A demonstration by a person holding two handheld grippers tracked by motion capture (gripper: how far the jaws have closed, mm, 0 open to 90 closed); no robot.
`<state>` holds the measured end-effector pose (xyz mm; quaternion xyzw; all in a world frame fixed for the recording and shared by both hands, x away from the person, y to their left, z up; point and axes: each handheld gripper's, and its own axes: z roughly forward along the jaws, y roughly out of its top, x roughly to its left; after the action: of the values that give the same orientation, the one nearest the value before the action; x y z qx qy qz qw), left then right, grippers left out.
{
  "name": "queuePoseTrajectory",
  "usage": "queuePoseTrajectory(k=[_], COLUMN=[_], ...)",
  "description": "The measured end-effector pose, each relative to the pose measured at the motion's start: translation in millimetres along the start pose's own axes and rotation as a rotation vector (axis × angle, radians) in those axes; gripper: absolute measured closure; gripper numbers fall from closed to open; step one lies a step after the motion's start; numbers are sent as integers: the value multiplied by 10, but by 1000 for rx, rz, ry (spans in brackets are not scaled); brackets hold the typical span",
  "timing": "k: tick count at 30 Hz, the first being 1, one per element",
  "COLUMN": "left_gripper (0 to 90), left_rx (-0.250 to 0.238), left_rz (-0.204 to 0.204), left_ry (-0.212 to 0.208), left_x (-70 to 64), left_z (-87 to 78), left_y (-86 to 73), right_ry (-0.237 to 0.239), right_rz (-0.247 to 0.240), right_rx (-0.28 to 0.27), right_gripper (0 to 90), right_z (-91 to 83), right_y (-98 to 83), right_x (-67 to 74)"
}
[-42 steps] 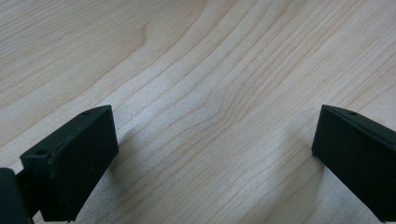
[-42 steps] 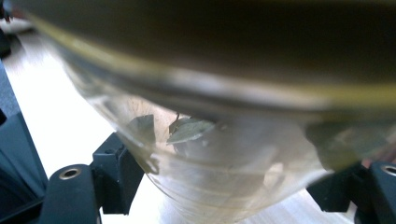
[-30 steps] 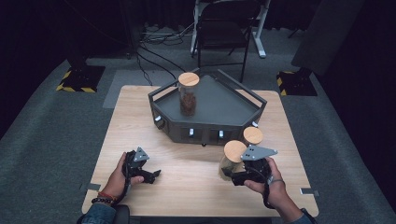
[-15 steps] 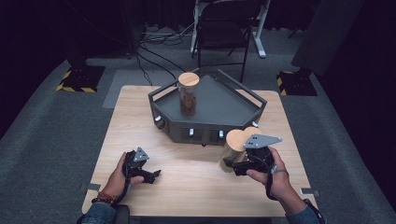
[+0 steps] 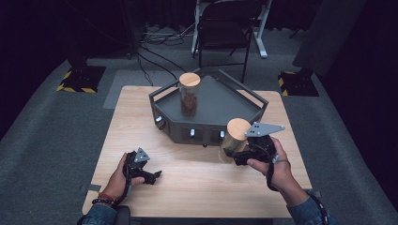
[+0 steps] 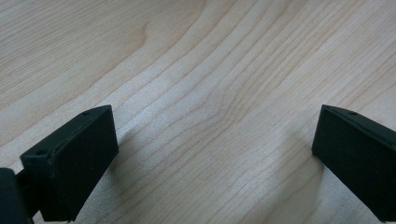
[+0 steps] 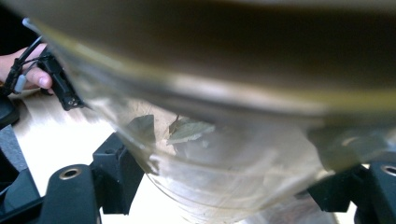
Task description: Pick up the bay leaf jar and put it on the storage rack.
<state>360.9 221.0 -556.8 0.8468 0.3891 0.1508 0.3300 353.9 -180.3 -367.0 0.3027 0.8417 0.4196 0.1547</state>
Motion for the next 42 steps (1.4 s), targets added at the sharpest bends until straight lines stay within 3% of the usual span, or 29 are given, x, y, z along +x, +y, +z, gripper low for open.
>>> queuePoseTrajectory(k=[27, 42], left_gripper=[0, 0], left_rx=[0, 0], left_rz=[0, 0], left_ry=[0, 0], left_x=[0, 0], left_z=[0, 0], left_y=[0, 0], right_ry=[-44, -86], right_rz=[-9, -7], right_rx=[-7, 10], right_gripper=[247, 247], right_z=[-26, 139], right_y=[471, 703], right_x=[-195, -290])
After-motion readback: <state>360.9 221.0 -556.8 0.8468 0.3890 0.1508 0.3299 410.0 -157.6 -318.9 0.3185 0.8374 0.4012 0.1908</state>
